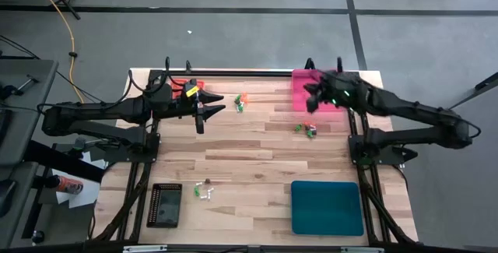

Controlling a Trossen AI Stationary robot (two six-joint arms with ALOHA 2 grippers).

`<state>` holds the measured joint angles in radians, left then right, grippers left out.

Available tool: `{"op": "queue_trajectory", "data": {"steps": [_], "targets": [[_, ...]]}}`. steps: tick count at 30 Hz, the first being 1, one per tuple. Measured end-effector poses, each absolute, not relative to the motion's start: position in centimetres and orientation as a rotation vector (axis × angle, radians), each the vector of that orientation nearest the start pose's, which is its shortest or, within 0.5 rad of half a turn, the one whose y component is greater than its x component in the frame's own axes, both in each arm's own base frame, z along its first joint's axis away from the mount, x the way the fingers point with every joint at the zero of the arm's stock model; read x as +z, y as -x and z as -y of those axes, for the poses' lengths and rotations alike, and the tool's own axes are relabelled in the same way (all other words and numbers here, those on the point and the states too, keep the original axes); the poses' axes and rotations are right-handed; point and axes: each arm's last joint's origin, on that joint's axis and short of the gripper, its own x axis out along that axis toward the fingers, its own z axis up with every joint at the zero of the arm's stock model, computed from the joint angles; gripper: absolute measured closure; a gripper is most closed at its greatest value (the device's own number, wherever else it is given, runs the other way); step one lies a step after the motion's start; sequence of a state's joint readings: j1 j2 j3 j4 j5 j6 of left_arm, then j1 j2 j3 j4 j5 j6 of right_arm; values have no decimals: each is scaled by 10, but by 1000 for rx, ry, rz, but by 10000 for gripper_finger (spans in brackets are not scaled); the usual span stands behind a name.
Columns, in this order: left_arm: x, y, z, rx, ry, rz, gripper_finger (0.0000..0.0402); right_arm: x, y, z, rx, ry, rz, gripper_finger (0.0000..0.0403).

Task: Sort Halloween decoration
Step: Put the orange spider toy into the pink bin

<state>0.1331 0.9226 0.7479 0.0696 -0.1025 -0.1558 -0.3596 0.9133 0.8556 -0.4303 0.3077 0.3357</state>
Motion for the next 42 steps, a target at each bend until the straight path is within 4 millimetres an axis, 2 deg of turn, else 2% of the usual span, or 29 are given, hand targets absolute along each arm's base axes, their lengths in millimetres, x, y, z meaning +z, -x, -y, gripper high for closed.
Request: {"op": "queue_trajectory", "data": {"steps": [3, 9, 12, 15, 19, 23, 27, 33, 37, 40, 42], "targets": [[320, -206, -31, 261, 155, -85, 254, 299, -177, 114, -889, -470, -508, 403], [320, -206, -31, 267, 156, -86, 255, 250, -162, 189, -1169, -756, -708, 403], [320, -206, -31, 267, 155, -87, 255, 224, -153, 213, -1232, -894, -767, 403], [320, -206, -31, 267, 155, -87, 255, 205, -149, 228, -1245, -983, -811, 403], [320, -206, -31, 267, 155, -87, 255, 188, -146, 237, -1285, -1041, -852, 402], [320, -206, -31, 267, 155, -87, 255, 180, -145, 241, -1295, -1058, -882, 386], [320, -206, -31, 267, 154, -87, 255, 179, -145, 241, -1296, -1032, -897, 347], [320, -206, -31, 267, 153, -90, 255, 180, -144, 241, -1272, -987, -922, 264], [320, -206, -31, 268, 153, -91, 255, 199, -143, 238, -1198, -882, -929, 224], [320, -206, -31, 268, 153, -91, 255, 227, -143, 229, -1064, -841, -809, 214], [320, -206, -31, 267, 136, -93, 255, 247, -146, 218, -912, -830, -694, 213]]}}
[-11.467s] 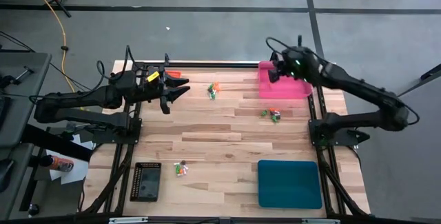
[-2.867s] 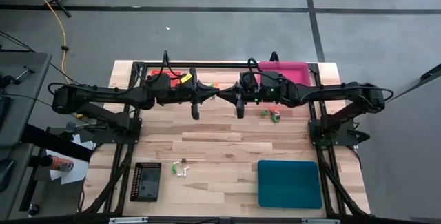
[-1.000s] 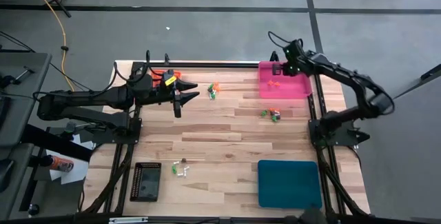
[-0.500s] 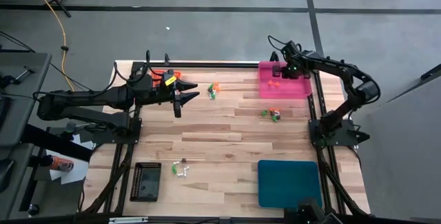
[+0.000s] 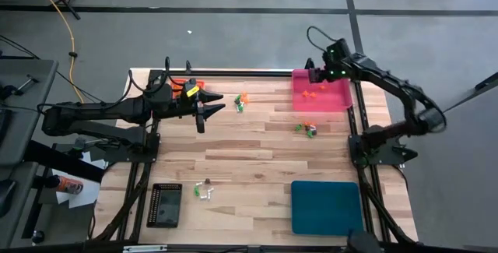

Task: Sort Halloween decoration
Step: Put the orange spider toy into the pink bin

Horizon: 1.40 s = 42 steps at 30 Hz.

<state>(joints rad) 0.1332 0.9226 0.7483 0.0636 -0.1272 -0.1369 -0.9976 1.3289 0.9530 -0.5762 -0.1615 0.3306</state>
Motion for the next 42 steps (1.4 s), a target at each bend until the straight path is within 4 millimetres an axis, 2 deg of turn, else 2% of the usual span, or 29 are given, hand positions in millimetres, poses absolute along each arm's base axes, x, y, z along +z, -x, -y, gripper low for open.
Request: {"op": "queue_trajectory", "data": {"steps": [4, 8, 13, 18, 27, 34, 37, 42], "targets": [[320, -206, -31, 266, 102, -98, 255, 282, -158, 183, -533, -827, -547, 213], [320, -206, -31, 266, 101, -97, 255, 307, -174, 139, -268, -728, -490, 213], [320, -206, -31, 266, 101, -96, 255, 331, -198, 90, -116, -522, -382, 213], [321, -206, -31, 265, 101, -85, 255, 348, -215, 60, -93, -339, -234, 213], [321, -206, -31, 265, 101, -85, 255, 351, -218, 53, -128, -308, -199, 213], [321, -206, -32, 303, 99, -85, 255, 341, -215, 54, -184, -351, -297, 213], [321, -205, -33, 324, 97, -84, 255, 326, -210, 56, -330, -442, -426, 213], [321, -205, -33, 334, 97, -84, 255, 286, -193, 59, -706, -546, -803, 213]]}}
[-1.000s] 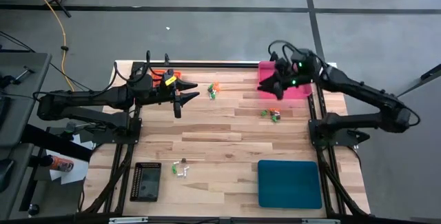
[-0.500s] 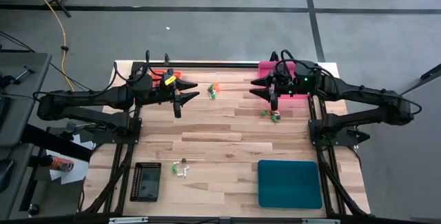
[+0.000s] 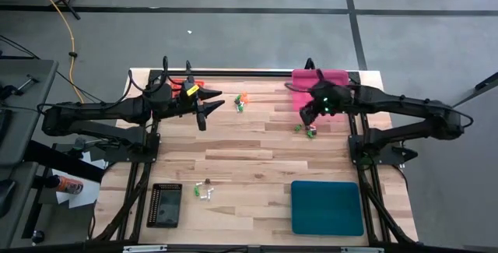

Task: Sort Halloween decoration
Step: Put the orange spider toy into the pink bin

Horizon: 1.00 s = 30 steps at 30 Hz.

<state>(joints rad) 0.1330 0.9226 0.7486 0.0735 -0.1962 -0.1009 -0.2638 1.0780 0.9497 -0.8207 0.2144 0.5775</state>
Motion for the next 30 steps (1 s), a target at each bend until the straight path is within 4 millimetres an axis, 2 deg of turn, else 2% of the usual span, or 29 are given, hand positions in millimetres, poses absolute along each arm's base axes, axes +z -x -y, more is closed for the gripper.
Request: {"op": "queue_trajectory", "data": {"steps": [4, 7, 9, 14, 25, 30], "targets": [[321, -205, -33, 335, 97, -84, 255, 262, -183, 59, -950, -614, -1021, 213], [321, -205, -33, 335, 97, -84, 255, 238, -183, 62, -962, -731, -1097, 213], [321, -205, -33, 335, 97, -84, 255, 220, -185, 65, -939, -817, -1109, 213], [321, -205, -33, 335, 98, -84, 255, 185, -181, 76, -1043, -963, -1041, 213], [321, -205, -33, 335, 97, -84, 255, 153, -177, 86, -1171, -1147, -914, 213], [321, -205, -33, 335, 97, -85, 255, 145, -181, 89, -1190, -1193, -899, 213]]}}
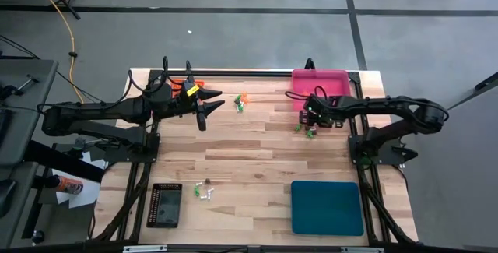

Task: Sort Halloween decoration
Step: Put the orange spider toy into the pink bin

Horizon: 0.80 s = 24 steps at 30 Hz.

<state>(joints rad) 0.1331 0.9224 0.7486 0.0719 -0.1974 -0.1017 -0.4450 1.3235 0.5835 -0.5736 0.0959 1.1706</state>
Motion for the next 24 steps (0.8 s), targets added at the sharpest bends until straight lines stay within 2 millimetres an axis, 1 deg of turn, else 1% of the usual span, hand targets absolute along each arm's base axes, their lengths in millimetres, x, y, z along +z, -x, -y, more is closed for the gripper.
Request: {"op": "queue_trajectory", "data": {"steps": [4, 7, 15, 19, 21, 24], "targets": [[321, -205, -33, 335, 97, -85, 255, 140, -183, 90, -1198, -1192, -912, 218], [321, -205, -33, 335, 97, -85, 255, 137, -183, 91, -1211, -1198, -922, 238], [321, -205, -33, 335, 90, -87, 255, 137, -184, 91, -1198, -1174, -935, 341], [321, -205, -33, 334, 80, -89, 255, 142, -188, 93, -1155, -1129, -944, 390], [321, -205, -33, 334, 80, -89, 255, 146, -192, 95, -1128, -1105, -942, 398], [321, -205, -33, 335, 80, -89, 255, 154, -198, 97, -1097, -1080, -928, 395]]}}
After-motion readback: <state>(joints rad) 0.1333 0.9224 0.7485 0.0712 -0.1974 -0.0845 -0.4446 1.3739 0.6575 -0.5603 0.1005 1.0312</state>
